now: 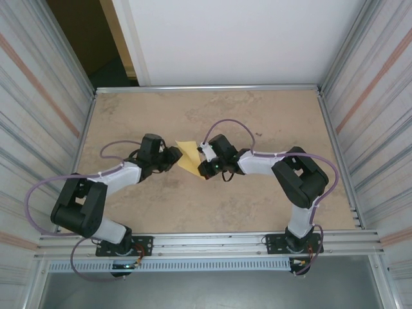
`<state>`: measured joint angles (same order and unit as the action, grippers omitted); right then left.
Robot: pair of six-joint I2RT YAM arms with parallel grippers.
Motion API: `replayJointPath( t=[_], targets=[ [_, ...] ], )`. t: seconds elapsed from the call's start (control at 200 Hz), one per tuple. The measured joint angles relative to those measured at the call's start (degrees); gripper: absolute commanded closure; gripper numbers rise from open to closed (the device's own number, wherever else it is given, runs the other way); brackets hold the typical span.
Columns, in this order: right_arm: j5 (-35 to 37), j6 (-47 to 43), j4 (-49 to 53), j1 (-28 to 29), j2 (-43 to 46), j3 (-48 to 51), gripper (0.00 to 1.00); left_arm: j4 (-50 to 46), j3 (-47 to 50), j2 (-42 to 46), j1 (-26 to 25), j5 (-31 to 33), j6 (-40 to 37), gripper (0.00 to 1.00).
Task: Fold a paper plane with a square sheet of paper (pick it up from the middle)
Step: Fourth fold the wing at the center of the table.
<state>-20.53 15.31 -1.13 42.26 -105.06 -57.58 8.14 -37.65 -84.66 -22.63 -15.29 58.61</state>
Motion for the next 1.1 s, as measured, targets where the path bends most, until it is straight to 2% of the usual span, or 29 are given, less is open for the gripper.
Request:
replayJointPath(
  t=[0.205, 0.441, 0.611, 0.857, 1.097],
  targets=[
    [-5.0, 3.8, -0.2, -2.3, 0.0, 0.0, 1.0, 6.8, 1.0, -3.8, -1.3, -3.6, -2.1, 0.64],
    [-6.6, 5.2, -0.6, -2.9, -0.7, 0.0, 1.0, 13.8, 1.0, -8.8, -1.4, -6.3, -4.2, 0.58],
    [-6.6, 5.3, -1.0, -2.9, -0.7, 0.0, 1.0, 17.0, 1.1, -11.0, -1.4, -7.7, -4.7, 0.58],
    [-6.5, 5.3, -1.4, -2.9, -0.9, 0.0, 1.0, 16.9, 1.2, -11.5, -1.4, -7.6, -5.1, 0.58],
    [-6.3, 5.2, -1.4, -2.9, -2.3, 0.0, 0.95, 13.8, 0.2, -12.4, -1.4, -7.7, -5.7, 0.54]
  ],
)
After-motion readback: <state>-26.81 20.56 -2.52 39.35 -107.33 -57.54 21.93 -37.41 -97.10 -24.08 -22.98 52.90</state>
